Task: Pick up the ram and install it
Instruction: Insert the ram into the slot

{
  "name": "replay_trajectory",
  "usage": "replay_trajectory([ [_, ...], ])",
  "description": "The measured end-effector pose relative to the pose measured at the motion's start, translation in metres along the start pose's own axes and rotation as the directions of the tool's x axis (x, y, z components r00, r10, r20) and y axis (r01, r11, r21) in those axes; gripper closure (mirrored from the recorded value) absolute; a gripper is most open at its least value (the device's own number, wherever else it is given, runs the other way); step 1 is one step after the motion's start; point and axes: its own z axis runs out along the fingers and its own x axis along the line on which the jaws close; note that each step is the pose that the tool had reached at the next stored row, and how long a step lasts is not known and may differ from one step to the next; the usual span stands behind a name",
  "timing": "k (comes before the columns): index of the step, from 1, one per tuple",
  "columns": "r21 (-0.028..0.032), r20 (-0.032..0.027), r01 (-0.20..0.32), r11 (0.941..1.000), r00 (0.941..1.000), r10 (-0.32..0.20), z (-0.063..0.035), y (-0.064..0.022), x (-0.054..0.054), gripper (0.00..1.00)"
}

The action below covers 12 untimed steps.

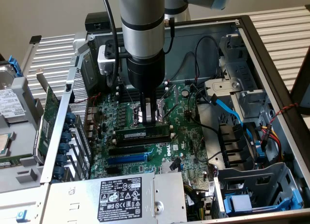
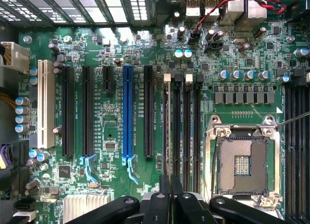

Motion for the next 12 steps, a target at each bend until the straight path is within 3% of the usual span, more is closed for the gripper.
replay_trajectory([
  [12, 0.0004, 0.0002, 0.000, 1.0000, 1.0000, 0.000, -0.0002, 0.0000, 0.0011, 0.88],
])
